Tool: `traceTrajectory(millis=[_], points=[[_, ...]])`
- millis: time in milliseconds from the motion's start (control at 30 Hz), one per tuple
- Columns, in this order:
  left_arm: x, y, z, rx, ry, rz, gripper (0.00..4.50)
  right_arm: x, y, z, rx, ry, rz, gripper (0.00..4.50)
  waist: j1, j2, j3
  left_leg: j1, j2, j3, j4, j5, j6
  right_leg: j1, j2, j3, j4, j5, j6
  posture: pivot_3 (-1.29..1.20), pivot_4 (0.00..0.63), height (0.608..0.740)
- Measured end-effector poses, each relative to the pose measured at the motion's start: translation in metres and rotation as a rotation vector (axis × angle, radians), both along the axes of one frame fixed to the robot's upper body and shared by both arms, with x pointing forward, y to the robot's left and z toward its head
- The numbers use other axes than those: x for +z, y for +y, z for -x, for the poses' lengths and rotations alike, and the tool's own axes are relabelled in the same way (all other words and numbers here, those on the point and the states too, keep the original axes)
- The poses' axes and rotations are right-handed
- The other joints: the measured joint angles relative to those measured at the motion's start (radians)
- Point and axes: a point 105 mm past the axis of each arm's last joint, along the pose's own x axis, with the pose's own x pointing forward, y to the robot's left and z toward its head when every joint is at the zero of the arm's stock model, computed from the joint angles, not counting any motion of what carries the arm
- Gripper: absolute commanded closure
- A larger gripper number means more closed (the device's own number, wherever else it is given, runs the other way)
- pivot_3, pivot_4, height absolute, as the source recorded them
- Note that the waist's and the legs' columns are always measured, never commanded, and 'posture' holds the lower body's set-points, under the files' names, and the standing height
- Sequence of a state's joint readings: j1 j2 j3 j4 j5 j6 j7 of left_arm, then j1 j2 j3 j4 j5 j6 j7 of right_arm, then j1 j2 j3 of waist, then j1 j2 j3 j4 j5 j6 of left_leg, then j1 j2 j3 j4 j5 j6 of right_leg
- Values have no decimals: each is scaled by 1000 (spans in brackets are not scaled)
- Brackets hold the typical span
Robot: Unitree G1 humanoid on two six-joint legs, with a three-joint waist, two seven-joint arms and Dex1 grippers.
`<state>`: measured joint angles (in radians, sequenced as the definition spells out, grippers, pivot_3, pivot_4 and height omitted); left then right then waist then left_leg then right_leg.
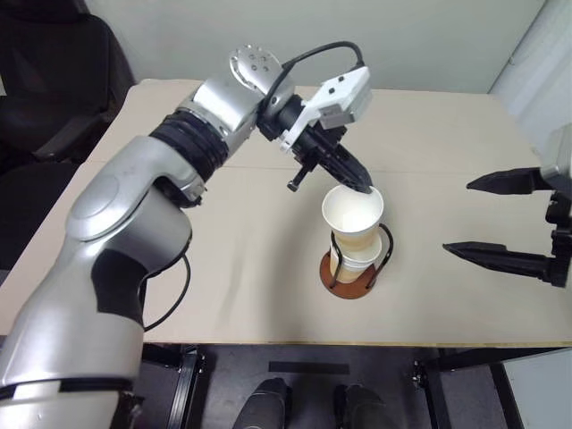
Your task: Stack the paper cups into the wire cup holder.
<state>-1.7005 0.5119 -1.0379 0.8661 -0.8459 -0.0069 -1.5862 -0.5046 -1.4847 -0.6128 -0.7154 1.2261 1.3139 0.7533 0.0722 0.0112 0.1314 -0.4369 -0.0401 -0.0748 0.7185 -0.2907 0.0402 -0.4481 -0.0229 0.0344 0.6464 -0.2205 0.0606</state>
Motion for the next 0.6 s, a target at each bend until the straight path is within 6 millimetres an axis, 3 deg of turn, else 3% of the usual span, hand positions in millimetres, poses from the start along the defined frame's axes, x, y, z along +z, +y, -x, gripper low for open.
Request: traceTrajectory(millis=[367, 467, 600], points=[[-13, -3, 0, -14, 8, -31, 4465, 0, 1, 0, 0, -1, 3, 137, 2, 0, 0, 0, 1, 0, 0, 0, 0, 0, -1, 0, 0, 0, 0, 0, 150, 740], [-17, -4, -2, -15, -3, -46, 3876, -1, 1, 1, 0, 4, 3, 137, 2, 0, 0, 0, 1, 0, 1, 0, 0, 0, -1, 1, 0, 0, 1, 0, 150, 740], [-21, -4, -4, -5, 7, -49, 2494, -1, 1, 0, -1, 7, 4, 137, 2, 0, 0, 0, 0, 0, 0, 0, 0, 0, 0, 0, 0, 0, 1, 0, 150, 740]])
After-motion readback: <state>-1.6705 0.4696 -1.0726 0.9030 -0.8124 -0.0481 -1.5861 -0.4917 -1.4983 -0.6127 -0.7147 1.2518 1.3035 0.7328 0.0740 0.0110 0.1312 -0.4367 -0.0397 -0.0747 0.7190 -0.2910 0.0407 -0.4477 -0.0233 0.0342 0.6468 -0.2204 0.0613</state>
